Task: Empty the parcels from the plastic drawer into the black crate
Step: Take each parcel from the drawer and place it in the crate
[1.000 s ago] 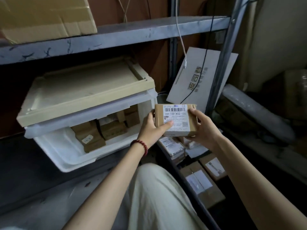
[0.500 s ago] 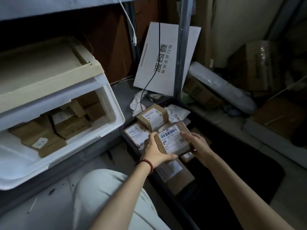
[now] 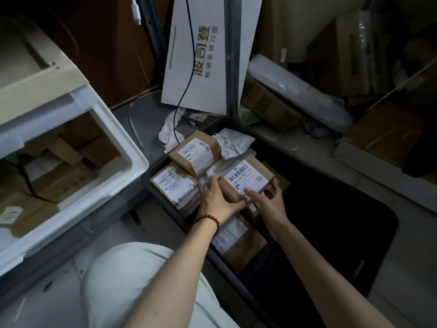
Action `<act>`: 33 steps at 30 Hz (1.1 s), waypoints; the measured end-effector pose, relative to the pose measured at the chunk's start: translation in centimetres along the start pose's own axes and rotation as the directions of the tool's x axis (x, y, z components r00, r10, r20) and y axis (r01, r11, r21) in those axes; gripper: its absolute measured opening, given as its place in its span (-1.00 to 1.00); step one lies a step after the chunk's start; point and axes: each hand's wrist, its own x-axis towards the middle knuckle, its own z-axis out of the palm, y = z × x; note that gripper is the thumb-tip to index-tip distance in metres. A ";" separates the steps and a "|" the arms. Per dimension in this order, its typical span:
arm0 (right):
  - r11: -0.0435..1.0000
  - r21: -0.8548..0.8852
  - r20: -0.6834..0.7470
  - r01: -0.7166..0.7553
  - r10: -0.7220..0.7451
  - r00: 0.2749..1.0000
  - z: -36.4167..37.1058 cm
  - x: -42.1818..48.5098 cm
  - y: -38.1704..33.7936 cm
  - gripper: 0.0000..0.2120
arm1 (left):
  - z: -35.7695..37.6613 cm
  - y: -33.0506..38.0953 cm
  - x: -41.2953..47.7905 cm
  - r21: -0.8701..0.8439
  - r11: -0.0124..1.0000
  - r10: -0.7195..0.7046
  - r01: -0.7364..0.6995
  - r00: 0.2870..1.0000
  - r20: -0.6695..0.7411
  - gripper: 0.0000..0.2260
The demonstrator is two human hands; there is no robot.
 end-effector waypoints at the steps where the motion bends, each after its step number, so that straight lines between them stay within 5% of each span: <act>1: 1.000 -0.004 0.007 -0.002 0.002 1.000 -0.3 0.1 0.3 -0.10 | 0.6 0.3 0.5 -0.011 1.000 -0.002 0.002 1.000 0.026 -0.30; 8: 0.980 -0.174 -0.019 0.098 -0.103 0.994 -2.4 1.1 1.2 -0.30 | 4.0 1.0 2.6 0.060 0.997 0.045 -0.054 0.988 0.145 -0.12; 17: 0.970 -0.234 -0.015 0.065 -0.071 0.997 -1.6 4.0 0.0 -0.46 | 3.6 -0.1 5.9 0.096 0.976 0.182 -0.198 0.971 0.153 -0.26; 22: 0.928 -0.371 0.017 0.024 -0.019 1.000 -1.4 5.1 -1.5 -0.50 | 2.4 -1.5 6.0 0.469 0.852 0.208 -0.231 0.973 0.103 -0.35; 25: 0.779 -0.616 0.022 0.116 -0.130 0.991 -1.7 4.3 -1.7 -0.44 | 1.3 -2.1 5.0 0.627 0.753 0.246 -0.201 0.969 0.015 -0.44; 28: 0.495 -0.853 0.024 0.166 -0.280 0.960 -1.0 3.1 -2.1 -0.40 | -0.5 -2.4 3.8 0.719 0.678 0.285 -0.155 0.956 -0.063 -0.50; 30: 0.344 -0.918 0.087 0.197 -0.311 0.947 0.4 2.1 -2.7 -0.40 | -2.2 -2.2 3.0 0.727 0.679 0.293 -0.107 0.947 -0.134 -0.53; 33: 0.261 -0.907 0.222 0.330 -0.368 0.903 3.6 0.1 -3.7 -0.43 | -5.7 -1.5 1.5 0.694 0.719 0.240 -0.012 0.942 -0.233 -0.55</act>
